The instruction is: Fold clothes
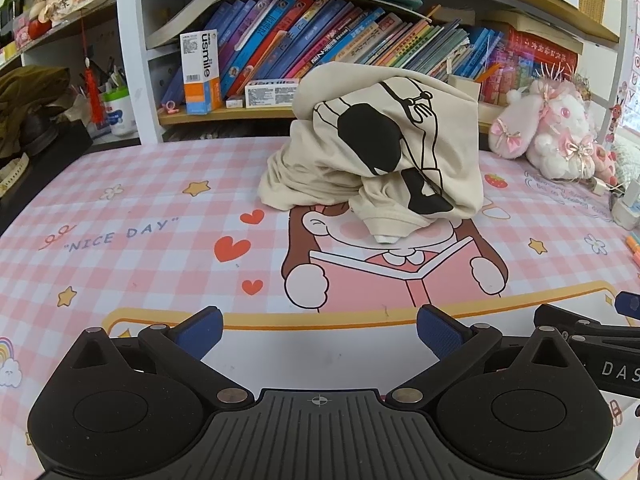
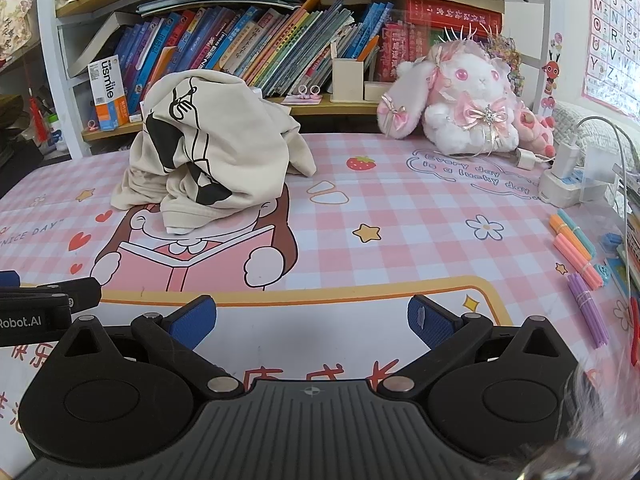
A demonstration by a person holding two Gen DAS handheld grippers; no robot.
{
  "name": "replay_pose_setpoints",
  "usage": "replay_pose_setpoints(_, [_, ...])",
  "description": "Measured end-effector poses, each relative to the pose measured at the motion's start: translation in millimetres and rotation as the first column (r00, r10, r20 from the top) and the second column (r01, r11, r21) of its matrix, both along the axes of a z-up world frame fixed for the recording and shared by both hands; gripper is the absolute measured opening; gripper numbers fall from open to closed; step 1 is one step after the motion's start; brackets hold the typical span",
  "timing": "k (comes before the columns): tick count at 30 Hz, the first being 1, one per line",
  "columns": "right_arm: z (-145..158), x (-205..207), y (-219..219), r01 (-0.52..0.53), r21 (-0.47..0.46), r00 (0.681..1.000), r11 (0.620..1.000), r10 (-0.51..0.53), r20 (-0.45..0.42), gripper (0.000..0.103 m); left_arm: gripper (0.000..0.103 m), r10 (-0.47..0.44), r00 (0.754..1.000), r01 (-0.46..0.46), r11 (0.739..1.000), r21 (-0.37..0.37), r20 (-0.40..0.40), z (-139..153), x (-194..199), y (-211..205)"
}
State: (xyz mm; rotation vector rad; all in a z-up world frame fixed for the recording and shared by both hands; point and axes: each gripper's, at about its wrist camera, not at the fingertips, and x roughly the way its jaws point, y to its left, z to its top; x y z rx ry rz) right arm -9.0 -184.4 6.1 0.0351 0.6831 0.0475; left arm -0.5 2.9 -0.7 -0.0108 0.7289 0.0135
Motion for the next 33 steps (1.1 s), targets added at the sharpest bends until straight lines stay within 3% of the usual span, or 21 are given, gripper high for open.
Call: replay_pose_setpoints(33, [-2.6,-0.6,0.0,-0.002,0.005,1.000,1.000,0.002,-0.008,0.103,0.103,0.007,1.000,-0.007,1.000,0.013,-0.010,-0.5,0.7,1.9])
